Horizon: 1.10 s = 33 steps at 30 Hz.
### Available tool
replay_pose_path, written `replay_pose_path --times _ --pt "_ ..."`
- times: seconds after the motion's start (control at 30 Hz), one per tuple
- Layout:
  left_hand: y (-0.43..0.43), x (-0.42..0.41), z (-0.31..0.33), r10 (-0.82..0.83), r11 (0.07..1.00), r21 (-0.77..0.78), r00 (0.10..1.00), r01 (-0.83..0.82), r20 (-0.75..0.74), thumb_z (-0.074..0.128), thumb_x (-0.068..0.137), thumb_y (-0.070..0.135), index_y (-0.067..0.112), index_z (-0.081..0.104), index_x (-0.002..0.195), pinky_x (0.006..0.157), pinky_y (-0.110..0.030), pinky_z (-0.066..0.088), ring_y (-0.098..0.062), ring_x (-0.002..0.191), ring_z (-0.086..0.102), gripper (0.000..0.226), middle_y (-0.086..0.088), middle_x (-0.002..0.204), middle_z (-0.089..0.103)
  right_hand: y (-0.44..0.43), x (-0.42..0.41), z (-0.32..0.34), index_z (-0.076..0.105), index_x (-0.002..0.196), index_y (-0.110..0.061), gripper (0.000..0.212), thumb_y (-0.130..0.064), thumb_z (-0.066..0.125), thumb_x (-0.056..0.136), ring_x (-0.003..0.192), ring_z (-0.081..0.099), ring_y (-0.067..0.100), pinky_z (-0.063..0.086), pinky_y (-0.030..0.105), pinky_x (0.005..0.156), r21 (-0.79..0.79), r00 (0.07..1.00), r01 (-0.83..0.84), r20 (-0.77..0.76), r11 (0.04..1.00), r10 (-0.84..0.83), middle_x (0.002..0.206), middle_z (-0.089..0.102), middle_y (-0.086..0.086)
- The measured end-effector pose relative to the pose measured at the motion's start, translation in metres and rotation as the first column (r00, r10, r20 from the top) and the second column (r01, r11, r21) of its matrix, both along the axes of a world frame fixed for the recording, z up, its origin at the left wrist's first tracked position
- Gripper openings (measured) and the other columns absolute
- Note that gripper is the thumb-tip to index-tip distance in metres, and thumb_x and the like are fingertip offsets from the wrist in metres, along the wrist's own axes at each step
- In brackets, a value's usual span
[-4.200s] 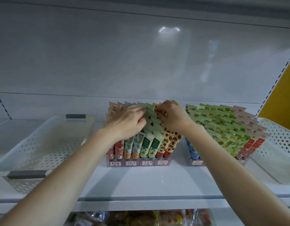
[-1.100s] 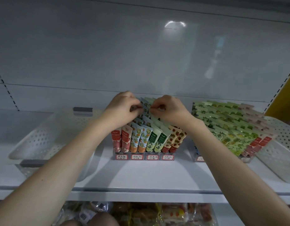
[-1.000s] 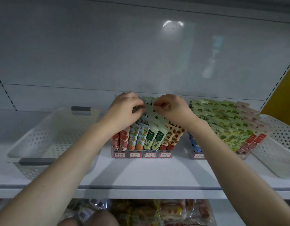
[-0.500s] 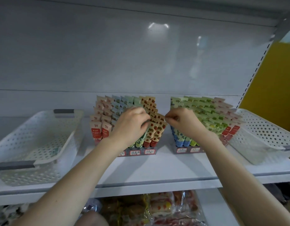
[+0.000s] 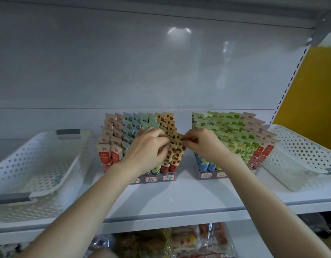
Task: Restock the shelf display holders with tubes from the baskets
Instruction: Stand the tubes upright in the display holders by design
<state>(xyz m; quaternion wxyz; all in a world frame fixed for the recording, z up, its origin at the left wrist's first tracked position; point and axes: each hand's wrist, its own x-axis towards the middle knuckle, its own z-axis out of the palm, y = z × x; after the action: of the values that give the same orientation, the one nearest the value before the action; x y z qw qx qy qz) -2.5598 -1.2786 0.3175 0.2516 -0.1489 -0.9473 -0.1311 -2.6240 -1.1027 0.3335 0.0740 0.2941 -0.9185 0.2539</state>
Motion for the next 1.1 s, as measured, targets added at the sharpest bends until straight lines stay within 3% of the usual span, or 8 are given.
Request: replay_pose_path --times 0.07,0.17,0.33,0.57,0.63,0.73,0.93,1.1 --pt "-0.002 -0.001 0.004 0.022 0.999 0.045 1.000 -0.021 -0.021 0.049 0.089 0.012 0.007 0.069 0.106 0.094 -0.038 0.038 -0.024 0.099 0.056 0.027 -0.006 0.101 0.064 0.000 -0.003 0.002 0.069 0.099 -0.008 0.018 -0.015 0.055 0.091 0.077 0.060 0.015 0.048 0.020 0.069 -0.034 1.000 -0.004 -0.019 0.999 0.003 0.094 0.070 0.004" --pt "-0.007 -0.006 0.013 0.064 0.998 0.028 0.998 -0.065 0.025 0.042 0.093 0.004 0.009 0.054 0.129 0.106 -0.030 0.025 -0.018 0.120 0.044 0.038 -0.004 0.126 0.055 -0.002 -0.008 0.005 0.068 0.105 -0.005 0.022 -0.010 0.051 0.093 0.088 0.060 0.015 0.038 0.012 0.070 -0.053 0.998 0.008 -0.054 0.999 -0.011 0.106 0.068 0.005" --pt "-0.014 -0.019 0.030 0.098 0.994 0.031 0.988 -0.102 0.119 0.036 0.097 0.006 0.012 0.045 0.137 0.108 -0.023 0.018 -0.014 0.131 0.034 0.041 -0.002 0.140 0.043 -0.010 -0.015 0.010 0.064 0.114 -0.005 0.028 -0.004 0.046 0.093 0.099 0.060 0.020 0.033 0.008 0.074 -0.071 0.996 -0.015 -0.084 0.997 0.009 0.112 0.064 0.009" --pt "-0.022 -0.035 0.039 0.117 0.992 0.013 0.969 -0.123 0.219 0.035 0.097 0.010 0.017 0.046 0.137 0.108 -0.025 0.016 -0.012 0.134 0.028 0.041 0.003 0.144 0.040 -0.019 -0.022 0.014 0.064 0.115 -0.005 0.031 -0.001 0.042 0.094 0.103 0.060 0.025 0.046 0.030 0.090 -0.059 0.995 -0.054 -0.086 0.997 0.049 0.115 0.063 0.012" --pt "-0.021 -0.036 0.038 0.104 0.995 -0.023 0.968 -0.102 0.230 0.036 0.097 0.011 0.021 0.050 0.134 0.110 -0.027 0.009 -0.011 0.134 0.027 0.041 0.005 0.144 0.040 -0.021 -0.023 0.012 0.066 0.112 -0.005 0.031 0.002 0.043 0.091 0.101 0.060 0.025 0.046 0.030 0.088 -0.044 0.994 -0.059 -0.091 0.997 0.055 0.113 0.064 0.012" --pt "-0.020 -0.036 0.034 0.097 0.994 -0.079 0.961 -0.079 0.258 0.037 0.096 0.015 0.025 0.055 0.129 0.115 -0.044 0.008 -0.011 0.134 0.027 0.039 0.008 0.142 0.041 -0.023 -0.024 0.006 0.069 0.107 -0.006 0.030 0.002 0.046 0.088 0.098 0.060 0.025 0.046 0.030 0.084 -0.035 0.995 -0.056 -0.088 0.998 0.052 0.109 0.065 0.011" --pt "-0.022 -0.033 0.033 0.028 0.999 -0.030 0.977 -0.023 0.212 0.038 0.093 0.016 0.025 0.059 0.126 0.114 -0.040 0.012 -0.012 0.130 0.032 0.039 0.006 0.137 0.047 -0.020 -0.022 0.005 0.072 0.100 -0.007 0.031 0.004 0.047 0.085 0.091 0.062 0.024 0.048 0.030 0.081 -0.087 0.992 -0.056 -0.122 0.995 0.046 0.102 0.066 0.011" --pt "-0.021 -0.023 0.029 -0.041 0.994 -0.086 0.977 0.061 0.211 0.029 0.077 0.029 0.022 0.069 0.110 0.113 -0.052 0.013 -0.015 0.129 0.036 0.053 0.001 0.132 0.052 -0.019 -0.017 0.004 0.074 0.091 -0.006 0.028 0.003 0.049 0.083 0.085 0.063 0.026 0.051 0.037 0.078 -0.071 0.989 -0.060 -0.137 0.996 0.050 0.097 0.069 0.010"
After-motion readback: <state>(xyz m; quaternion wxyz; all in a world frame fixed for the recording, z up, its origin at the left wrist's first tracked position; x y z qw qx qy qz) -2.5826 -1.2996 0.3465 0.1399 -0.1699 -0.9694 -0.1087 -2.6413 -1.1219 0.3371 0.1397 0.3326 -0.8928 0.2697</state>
